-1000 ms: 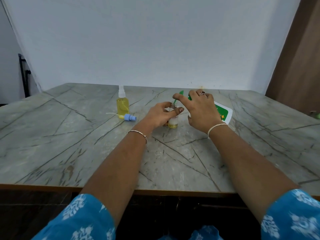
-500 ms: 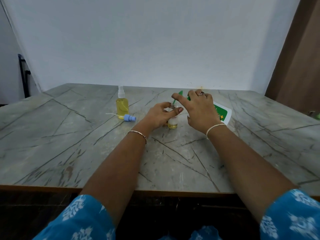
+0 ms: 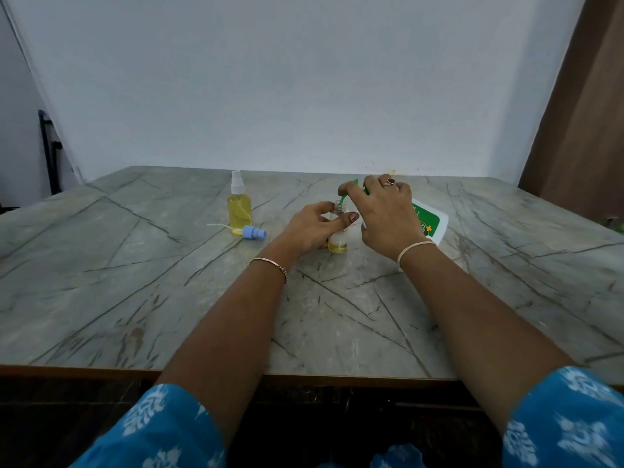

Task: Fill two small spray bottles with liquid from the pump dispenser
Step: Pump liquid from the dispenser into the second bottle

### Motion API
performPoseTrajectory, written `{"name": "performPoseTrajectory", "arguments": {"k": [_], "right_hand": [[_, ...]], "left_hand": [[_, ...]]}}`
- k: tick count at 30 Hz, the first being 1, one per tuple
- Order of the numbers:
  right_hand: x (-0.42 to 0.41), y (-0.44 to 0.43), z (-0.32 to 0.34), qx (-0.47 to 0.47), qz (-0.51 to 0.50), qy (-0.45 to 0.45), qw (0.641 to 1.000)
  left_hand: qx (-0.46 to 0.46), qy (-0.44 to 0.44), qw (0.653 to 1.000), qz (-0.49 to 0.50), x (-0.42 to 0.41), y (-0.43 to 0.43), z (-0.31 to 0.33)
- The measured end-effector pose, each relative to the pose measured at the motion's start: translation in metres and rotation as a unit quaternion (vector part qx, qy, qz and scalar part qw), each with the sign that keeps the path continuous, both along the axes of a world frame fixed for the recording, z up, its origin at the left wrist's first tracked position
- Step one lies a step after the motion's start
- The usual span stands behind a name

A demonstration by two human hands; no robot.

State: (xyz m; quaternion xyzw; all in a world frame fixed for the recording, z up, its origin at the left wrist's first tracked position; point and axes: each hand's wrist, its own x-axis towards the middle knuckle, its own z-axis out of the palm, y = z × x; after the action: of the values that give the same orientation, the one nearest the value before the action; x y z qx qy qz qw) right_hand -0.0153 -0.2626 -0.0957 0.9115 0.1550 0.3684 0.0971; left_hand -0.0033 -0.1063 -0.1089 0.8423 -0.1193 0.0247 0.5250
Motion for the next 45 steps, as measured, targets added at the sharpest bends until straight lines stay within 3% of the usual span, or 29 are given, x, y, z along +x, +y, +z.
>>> {"name": "performPoseTrajectory", "arguments": {"k": [33,45], "right_hand": [[-0.002,-0.008,-0.003,-0.040,0.000,0.006,0.999],[0.000,0.000,-0.002,-0.010,-0.002,-0.003,1.000]], "left_hand": [[0.022,-0.003,1.000,0.005,-0.003,0.004,0.001],[0.019,0.000,1.000,0.003,-0.003,0.002,0.002]]}}
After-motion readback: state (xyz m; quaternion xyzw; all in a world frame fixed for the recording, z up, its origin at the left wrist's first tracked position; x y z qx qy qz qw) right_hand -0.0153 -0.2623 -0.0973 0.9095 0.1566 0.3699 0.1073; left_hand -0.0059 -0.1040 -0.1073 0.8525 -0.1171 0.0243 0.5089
